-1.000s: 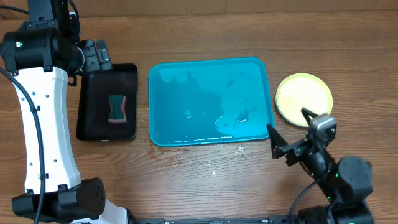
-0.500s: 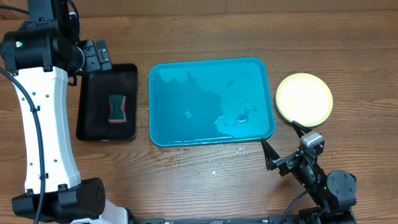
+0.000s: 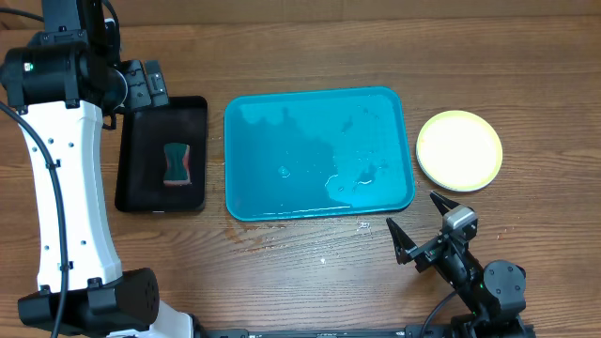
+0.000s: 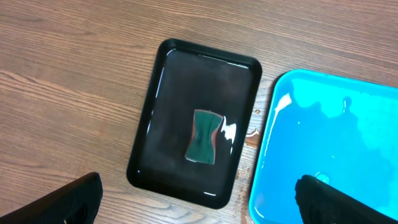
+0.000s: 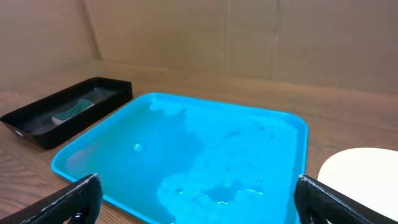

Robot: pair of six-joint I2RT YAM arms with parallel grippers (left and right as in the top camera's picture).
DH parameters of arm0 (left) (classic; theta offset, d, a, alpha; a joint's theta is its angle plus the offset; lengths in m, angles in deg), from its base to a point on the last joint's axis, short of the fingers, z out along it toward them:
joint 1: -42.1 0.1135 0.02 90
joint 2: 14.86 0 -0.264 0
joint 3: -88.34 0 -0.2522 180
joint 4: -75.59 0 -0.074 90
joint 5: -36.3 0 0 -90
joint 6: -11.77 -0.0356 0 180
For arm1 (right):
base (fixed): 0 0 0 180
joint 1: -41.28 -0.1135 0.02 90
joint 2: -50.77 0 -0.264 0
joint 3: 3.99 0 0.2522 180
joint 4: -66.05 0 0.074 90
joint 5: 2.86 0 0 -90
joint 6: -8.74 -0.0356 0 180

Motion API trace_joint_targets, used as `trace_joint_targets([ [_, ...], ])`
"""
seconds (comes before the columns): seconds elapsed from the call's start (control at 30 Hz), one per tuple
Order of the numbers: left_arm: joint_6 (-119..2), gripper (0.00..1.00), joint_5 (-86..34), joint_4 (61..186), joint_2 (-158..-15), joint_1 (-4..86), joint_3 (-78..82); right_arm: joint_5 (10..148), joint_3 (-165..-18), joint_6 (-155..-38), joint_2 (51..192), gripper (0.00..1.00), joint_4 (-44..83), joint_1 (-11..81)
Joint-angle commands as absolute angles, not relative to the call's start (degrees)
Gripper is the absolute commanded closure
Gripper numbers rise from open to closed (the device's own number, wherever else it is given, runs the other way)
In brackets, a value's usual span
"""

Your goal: Clean dirty plates on tray and stack at the side

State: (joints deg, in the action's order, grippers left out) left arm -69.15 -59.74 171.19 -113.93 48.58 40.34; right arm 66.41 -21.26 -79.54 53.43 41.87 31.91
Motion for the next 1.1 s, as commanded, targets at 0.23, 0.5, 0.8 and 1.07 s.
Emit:
trace_joint_targets([
  [0.23,-68.4,0.00,-59.6,171.2,-114.2,48.4,41.1,68.5,-20.6,-79.5,50.9,0.00,44.5,31.9],
  [0.5,-68.4,0.00,-59.6,171.2,-114.2,48.4,41.1,70.3,-18.2,-79.5,50.9,0.00,51.6,31.9],
  [0.8,-68.4,0.00,-59.6,171.2,-114.2,48.4,41.1,70.4,-18.2,-79.5,50.9,0.00,49.1,31.9],
  [1.07,-68.4,0.00,-59.6,171.2,-114.2,48.4,41.1,70.4,-18.2,-79.5,50.9,0.00,49.0,31.9],
])
